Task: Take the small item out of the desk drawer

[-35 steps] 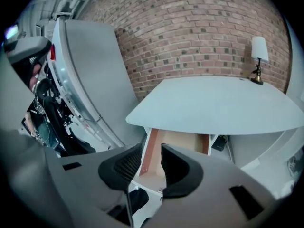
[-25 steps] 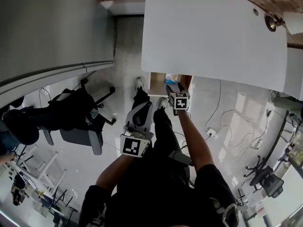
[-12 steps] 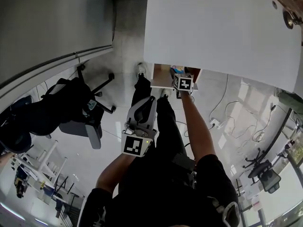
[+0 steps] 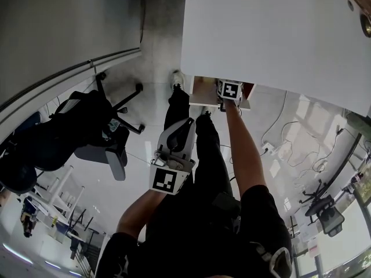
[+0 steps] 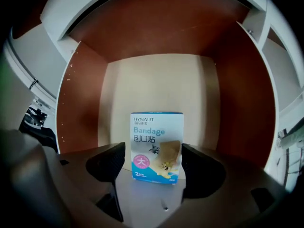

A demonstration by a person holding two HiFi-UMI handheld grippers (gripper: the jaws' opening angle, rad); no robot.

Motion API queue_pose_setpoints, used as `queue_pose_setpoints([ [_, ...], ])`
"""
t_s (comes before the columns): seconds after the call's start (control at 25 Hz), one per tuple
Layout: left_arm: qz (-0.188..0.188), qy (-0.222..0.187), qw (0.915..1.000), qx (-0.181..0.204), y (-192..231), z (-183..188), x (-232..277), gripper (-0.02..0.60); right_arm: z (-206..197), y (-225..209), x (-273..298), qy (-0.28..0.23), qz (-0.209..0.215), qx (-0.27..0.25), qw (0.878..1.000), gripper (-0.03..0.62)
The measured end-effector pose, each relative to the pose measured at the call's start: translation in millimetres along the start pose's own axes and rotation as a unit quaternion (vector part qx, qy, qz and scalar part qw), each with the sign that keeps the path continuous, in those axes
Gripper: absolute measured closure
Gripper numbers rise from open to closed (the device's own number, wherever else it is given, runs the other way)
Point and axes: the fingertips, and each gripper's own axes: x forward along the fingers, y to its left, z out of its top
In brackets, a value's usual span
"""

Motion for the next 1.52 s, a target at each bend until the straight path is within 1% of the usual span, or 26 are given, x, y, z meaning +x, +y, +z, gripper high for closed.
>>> queue_pose_setpoints([
  [0.12, -0.002, 0.004, 1.0000, -0.001, 0.2, -2.7, 2.6, 0.569, 7.7, -1.5, 1.1, -0.014, -0.006, -0.002, 1.000, 0.235],
  [0.28, -0.004, 0.002, 1.0000, 0.001, 0.5, -2.4, 5.9, 0.569, -3.1, -6.6, 7.4, 0.018, -0.023, -0.002, 1.000, 0.235],
  [0.36, -0.005, 0.003, 1.0000, 0.001, 0.9, -3.5, 7.0, 0.569, -7.0, -5.6, 14.8, 0.028, -0.021, 0.001, 0.999, 0.235],
  [0.44, -0.004, 0.004, 1.0000, 0.000, 1.4, -4.7, 7.5, 0.569, 3.9, 0.8, 22.9, -0.001, -0.005, -0.007, 1.000, 0.230],
  [0.52, -0.004, 0.008, 1.0000, -0.002, 1.6, -6.5, 7.9, 0.569, 18.0, -0.7, 27.8, -0.039, -0.005, -0.025, 0.999, 0.227],
  [0.56, -0.003, 0.010, 0.9999, -0.002, 1.8, -7.3, 8.2, 0.569, 30.0, -0.3, 27.0, -0.066, -0.004, -0.035, 0.997, 0.226],
  [0.64, -0.003, 0.013, 0.9999, -0.003, 2.5, -8.6, 8.8, 0.569, 65.1, 10.1, 18.2, -0.135, 0.014, -0.054, 0.989, 0.226],
  [0.68, -0.003, 0.015, 0.9999, -0.003, 2.8, -9.1, 9.0, 0.569, 68.9, 12.9, 15.5, -0.139, 0.021, -0.053, 0.989, 0.227],
  [0.72, -0.004, 0.015, 0.9999, -0.003, 2.7, -9.1, 9.2, 0.569, 61.2, 13.0, 14.0, -0.119, 0.024, -0.042, 0.992, 0.227],
  [0.8, -0.005, 0.015, 0.9999, -0.002, 1.3, -6.9, 9.6, 0.569, 27.4, 6.2, 9.2, -0.038, 0.016, 0.000, 0.999, 0.227],
  [0.84, -0.006, 0.014, 0.9999, -0.002, -0.2, -4.5, 8.9, 0.569, 12.9, 1.4, 4.4, -0.006, 0.007, 0.017, 1.000, 0.227],
  [0.88, -0.006, 0.013, 0.9999, -0.001, -2.2, -1.9, 7.1, 0.569, 7.1, -1.1, -2.5, 0.005, 0.001, 0.024, 1.000, 0.227],
  [1.0, -0.007, 0.018, 0.9998, 0.008, -9.8, 6.1, -2.2, 0.569, 11.4, 6.2, -27.5, -0.016, 0.009, 0.023, 1.000, 0.227],
  [1.08, -0.008, 0.013, 0.9998, 0.015, -16.5, 14.1, -8.8, 0.569, 11.9, 12.6, -46.3, -0.029, 0.018, 0.018, 0.999, 0.227],
  [1.12, -0.008, 0.005, 0.9998, 0.018, -20.8, 19.6, -13.1, 0.569, 11.1, 15.6, -56.9, -0.035, 0.022, 0.013, 0.999, 0.227],
  [1.24, -0.009, -0.036, 0.9989, 0.027, -39.4, 44.3, -32.0, 0.569, 8.1, 25.2, -96.1, -0.054, 0.032, 0.006, 0.998, 0.226],
  [1.4, -0.008, -0.058, 0.9977, 0.033, -71.7, 64.1, -58.1, 0.569, 0.1, 30.9, -147.7, -0.077, 0.048, -0.002, 0.996, 0.227],
  [1.52, 0.001, -0.071, 0.9970, 0.030, -99.5, 72.7, -84.6, 0.569, -21.6, 33.8, -188.7, -0.084, 0.064, -0.020, 0.994, 0.227],
])
